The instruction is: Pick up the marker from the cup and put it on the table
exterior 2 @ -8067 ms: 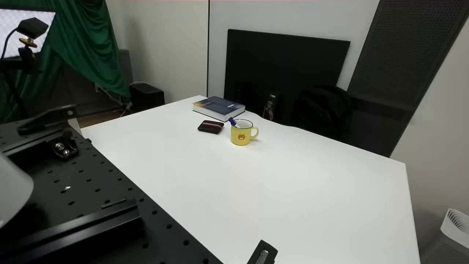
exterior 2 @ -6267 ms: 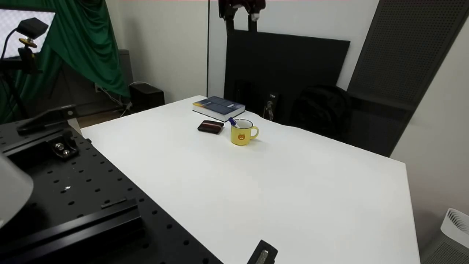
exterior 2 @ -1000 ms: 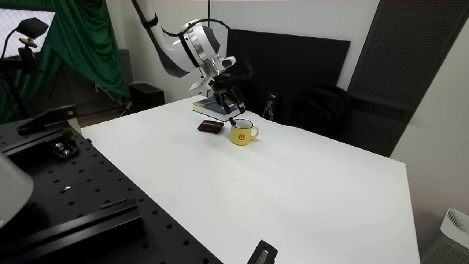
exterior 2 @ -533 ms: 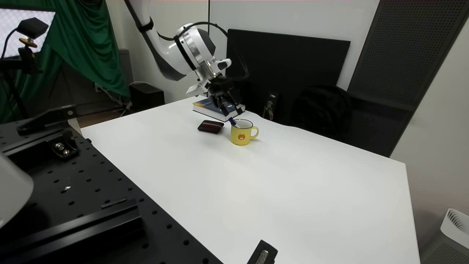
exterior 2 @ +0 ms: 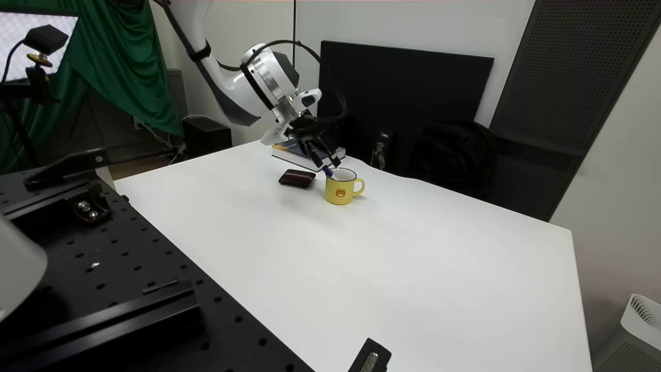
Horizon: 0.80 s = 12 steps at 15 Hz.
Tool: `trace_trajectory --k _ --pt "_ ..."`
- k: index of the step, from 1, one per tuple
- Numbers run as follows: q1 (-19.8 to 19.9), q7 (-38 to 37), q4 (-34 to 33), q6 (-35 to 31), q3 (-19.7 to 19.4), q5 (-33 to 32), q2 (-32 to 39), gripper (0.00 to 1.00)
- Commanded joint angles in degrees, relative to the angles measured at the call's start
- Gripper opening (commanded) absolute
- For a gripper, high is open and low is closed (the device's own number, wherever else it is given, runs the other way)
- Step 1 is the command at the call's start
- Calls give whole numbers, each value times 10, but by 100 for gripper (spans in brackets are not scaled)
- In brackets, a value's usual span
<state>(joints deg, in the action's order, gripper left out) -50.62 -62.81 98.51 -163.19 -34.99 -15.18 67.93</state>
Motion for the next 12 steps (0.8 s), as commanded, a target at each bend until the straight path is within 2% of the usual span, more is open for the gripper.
trace_trajectory --k 1,12 --pt "-28 -30 -8 -19 -32 25 33 100" --pt "-79 -26 -16 -42 -75 101 89 100"
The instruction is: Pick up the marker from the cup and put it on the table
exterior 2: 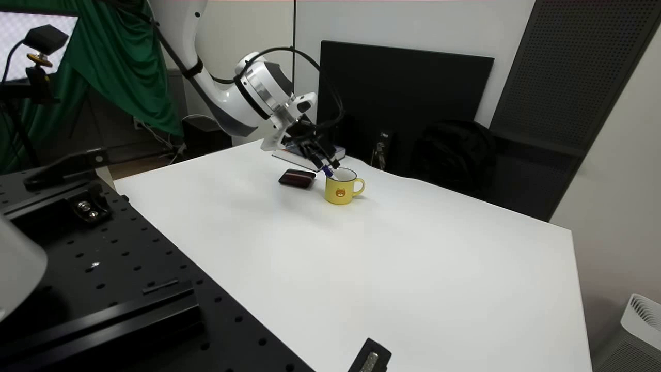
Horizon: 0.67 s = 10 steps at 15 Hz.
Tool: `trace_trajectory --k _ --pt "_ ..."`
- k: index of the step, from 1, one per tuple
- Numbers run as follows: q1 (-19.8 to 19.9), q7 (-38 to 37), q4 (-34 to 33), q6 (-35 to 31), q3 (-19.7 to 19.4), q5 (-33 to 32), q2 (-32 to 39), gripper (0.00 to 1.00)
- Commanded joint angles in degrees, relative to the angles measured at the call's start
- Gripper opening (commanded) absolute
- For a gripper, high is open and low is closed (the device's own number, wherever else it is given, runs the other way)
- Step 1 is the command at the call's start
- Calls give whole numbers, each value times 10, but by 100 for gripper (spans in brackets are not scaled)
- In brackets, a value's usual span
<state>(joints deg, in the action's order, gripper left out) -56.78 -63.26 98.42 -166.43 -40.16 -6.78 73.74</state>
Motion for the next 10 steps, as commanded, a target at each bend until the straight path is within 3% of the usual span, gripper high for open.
trace_trajectory --k 1,7,8,10 --pt "-19 -22 -20 -8 -27 23 37 100" --pt "-24 -21 -40 -3 -43 52 65 100" --pt "-23 -20 -43 -2 -43 54 67 75" --pt "-22 -16 -48 4 -42 57 71 67"
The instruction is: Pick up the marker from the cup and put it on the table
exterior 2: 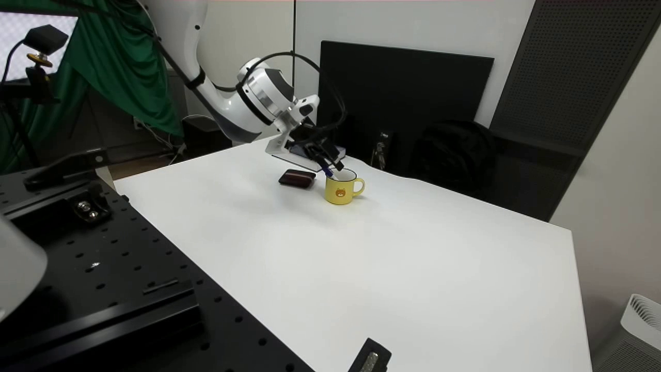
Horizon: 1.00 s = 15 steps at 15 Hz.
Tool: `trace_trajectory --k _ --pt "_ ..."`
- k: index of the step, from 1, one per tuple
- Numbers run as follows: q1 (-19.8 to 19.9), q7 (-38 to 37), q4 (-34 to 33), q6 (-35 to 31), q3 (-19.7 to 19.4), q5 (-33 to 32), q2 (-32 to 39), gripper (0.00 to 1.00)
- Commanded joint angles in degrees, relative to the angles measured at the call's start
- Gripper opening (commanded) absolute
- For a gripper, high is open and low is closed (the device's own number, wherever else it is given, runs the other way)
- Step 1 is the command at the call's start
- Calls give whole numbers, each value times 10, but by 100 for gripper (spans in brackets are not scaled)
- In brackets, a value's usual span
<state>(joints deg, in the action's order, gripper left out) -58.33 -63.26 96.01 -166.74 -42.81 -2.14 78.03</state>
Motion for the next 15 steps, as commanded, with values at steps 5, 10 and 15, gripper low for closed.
trace_trajectory --k 5,10,15 --pt "-4 -12 -37 27 -14 6 36 31" --pt "6 -10 -46 61 -8 -1 33 2" --pt "26 -4 -62 102 1 -12 25 4"
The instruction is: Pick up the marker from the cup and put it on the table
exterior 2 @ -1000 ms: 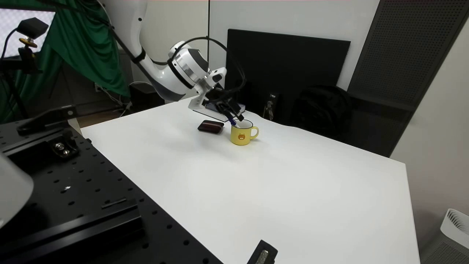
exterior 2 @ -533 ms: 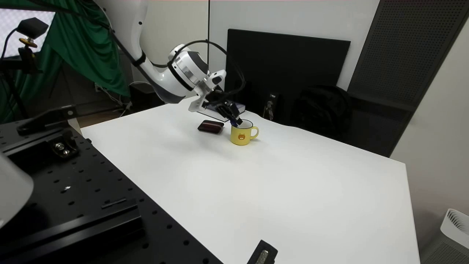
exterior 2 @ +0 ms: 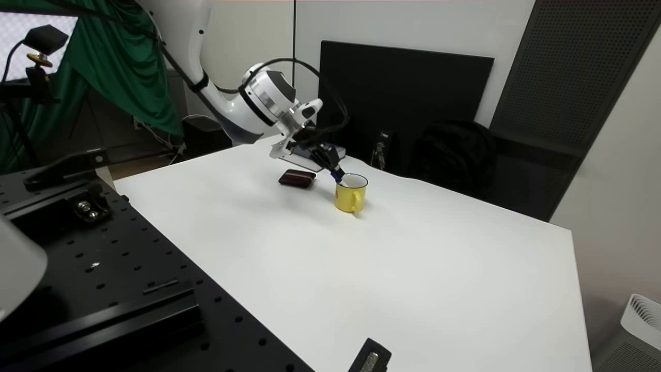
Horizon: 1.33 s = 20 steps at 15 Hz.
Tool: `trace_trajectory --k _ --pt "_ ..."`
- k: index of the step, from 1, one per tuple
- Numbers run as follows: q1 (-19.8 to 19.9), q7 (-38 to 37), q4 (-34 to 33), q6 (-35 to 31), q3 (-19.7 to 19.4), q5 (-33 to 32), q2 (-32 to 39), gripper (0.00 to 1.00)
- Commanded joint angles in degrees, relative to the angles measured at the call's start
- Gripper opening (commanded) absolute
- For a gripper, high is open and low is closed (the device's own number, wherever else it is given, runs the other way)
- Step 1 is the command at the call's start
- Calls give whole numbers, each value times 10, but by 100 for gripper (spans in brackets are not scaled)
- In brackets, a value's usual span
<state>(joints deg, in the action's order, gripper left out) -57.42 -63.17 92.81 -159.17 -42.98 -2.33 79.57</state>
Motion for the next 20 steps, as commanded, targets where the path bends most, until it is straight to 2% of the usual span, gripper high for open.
trace_trajectory --k 1,9,20 --pt "23 0 -36 35 5 -13 6 4" --pt "71 35 -115 105 23 -52 -14 4" --pt "207 195 -263 257 148 -131 -80 4"
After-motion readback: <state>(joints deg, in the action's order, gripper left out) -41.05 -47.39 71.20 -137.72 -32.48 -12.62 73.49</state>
